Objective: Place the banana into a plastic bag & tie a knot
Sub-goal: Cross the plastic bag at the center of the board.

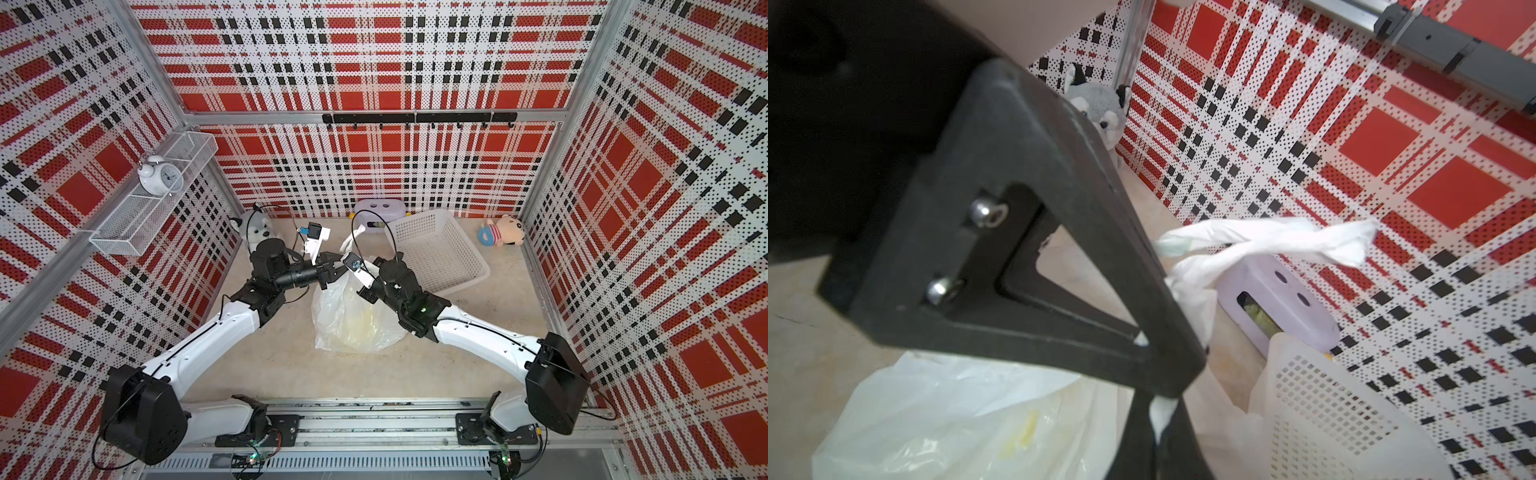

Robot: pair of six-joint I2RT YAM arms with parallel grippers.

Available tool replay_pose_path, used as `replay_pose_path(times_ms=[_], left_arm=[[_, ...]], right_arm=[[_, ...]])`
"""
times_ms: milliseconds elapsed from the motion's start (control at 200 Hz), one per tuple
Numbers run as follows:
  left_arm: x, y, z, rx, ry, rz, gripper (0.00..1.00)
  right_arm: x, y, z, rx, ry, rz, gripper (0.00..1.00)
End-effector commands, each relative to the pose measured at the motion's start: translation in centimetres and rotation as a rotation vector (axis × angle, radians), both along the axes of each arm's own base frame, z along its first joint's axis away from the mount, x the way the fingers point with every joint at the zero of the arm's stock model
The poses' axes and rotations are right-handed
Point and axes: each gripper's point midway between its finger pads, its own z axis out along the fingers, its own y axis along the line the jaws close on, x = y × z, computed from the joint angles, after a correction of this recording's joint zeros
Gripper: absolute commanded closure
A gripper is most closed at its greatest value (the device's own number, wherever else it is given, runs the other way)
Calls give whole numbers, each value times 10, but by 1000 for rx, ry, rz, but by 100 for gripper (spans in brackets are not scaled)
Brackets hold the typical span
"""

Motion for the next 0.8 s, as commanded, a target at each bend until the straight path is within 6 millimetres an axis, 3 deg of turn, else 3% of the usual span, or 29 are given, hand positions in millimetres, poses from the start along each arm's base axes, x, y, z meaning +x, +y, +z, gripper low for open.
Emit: replay_pose_path(times_ms=[0, 230, 426, 456, 476, 641, 797], left_arm=[[-2, 1, 18, -7, -53, 14, 100], [-4, 7, 18, -9, -60, 30, 100], [-7, 11, 17, -7, -66, 44, 100], [-6, 12, 16, -7, -64, 45, 100], [-5, 11, 16, -8, -64, 46, 100], [-5, 11, 16, -14, -64, 43, 100], [-6, 11, 17, -14, -66, 45, 100]], right_arm=[[-8, -2, 20, 38, 5, 38, 68], [-11, -20, 45, 180, 99, 177, 36], [20, -30, 72, 353, 216, 259, 18], [25, -27, 76, 372, 236, 283, 4], [29, -27, 78, 383, 246, 292, 0], [64, -18, 85, 460, 345, 355, 0], [81, -5, 82, 469, 412, 439, 5]])
